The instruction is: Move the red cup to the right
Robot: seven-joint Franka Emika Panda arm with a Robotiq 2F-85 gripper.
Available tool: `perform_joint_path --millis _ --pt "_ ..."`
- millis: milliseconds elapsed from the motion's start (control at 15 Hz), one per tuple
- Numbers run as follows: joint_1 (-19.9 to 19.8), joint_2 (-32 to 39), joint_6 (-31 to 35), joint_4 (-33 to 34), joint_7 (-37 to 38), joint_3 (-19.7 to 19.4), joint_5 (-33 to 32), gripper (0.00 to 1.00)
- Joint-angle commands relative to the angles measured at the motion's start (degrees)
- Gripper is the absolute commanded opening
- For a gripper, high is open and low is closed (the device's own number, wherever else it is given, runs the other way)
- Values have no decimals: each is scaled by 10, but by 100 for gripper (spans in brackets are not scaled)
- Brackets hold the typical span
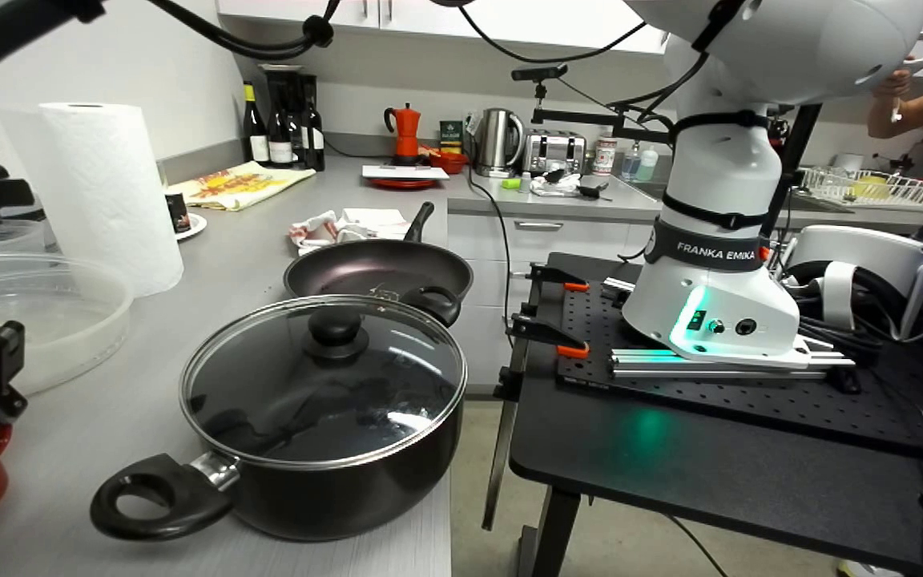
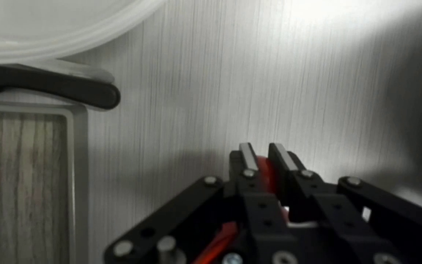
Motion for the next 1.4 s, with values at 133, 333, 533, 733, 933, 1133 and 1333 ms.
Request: perform_joint_path --millis 133,333,533,733,933,1133,1333 --pt "-30 -94 30 -125 5 16 3 4" --pt "-49 -130 55 -179 11 20 4 4" --pt "-72 -164 87 -233 15 23 7 4" --pt "-79 -201 131 -289 9 4 31 4" --pt "-95 -233 178 -340 14 -1 50 4" --pt "-104 -264 234 -386 27 -11 61 4" --pt "-110 -293 285 -426 42 -20 66 4"
